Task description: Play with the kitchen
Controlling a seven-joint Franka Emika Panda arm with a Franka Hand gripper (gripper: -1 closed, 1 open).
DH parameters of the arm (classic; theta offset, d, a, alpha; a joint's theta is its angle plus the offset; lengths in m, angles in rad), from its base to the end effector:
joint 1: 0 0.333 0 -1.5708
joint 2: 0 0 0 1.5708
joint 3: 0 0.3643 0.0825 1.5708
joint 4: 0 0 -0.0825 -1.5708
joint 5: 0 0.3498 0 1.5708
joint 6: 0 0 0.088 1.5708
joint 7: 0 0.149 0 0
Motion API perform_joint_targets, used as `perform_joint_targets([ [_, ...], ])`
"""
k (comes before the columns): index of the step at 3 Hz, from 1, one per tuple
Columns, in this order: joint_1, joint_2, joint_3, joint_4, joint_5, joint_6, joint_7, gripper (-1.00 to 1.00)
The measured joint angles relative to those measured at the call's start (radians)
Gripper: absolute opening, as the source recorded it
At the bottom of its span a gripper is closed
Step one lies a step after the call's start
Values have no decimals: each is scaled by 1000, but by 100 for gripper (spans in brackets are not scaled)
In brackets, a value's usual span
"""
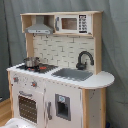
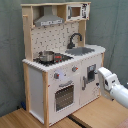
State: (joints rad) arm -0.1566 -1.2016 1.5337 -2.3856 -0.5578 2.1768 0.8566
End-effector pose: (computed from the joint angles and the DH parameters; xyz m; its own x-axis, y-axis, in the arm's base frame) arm 0.0796 0.4369 0.3877 0.2141 0.8506 0.4802 -0.2043 -0.4418 0.8735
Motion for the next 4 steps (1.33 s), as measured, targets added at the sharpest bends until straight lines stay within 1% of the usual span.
perform_joint_targets([
  [2, 41, -2, -79, -1, -30, -12, -197, 100],
  [3, 61, -4, -122, -2, -44, -14, -309, 100],
  [4, 78, -5, -163, -1, -61, -12, -439, 100],
])
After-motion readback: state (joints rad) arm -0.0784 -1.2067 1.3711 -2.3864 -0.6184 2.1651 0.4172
